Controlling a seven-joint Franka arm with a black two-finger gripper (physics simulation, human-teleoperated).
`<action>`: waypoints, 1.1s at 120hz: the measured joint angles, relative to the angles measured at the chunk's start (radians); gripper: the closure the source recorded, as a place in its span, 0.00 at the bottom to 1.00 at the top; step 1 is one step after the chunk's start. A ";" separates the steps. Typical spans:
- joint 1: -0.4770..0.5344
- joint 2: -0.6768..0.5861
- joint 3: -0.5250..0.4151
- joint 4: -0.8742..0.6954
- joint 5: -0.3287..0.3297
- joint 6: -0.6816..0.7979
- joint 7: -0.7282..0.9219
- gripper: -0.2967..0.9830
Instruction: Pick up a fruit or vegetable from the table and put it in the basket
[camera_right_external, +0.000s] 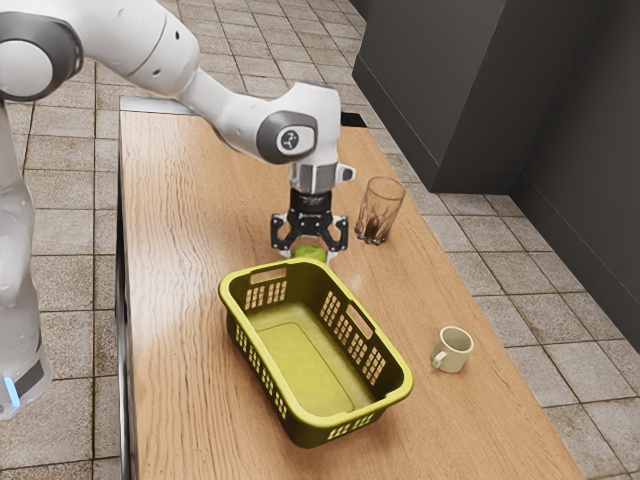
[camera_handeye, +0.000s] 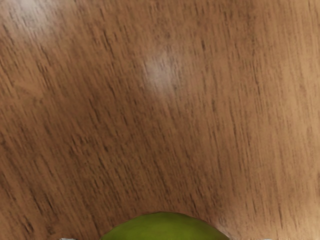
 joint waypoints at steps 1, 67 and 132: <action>0.000 -0.001 0.000 0.000 0.000 0.000 0.000 0.49; -0.338 -0.309 0.001 0.023 0.135 0.006 -0.106 0.50; -0.403 -0.223 -0.046 0.091 0.130 0.011 -0.247 0.25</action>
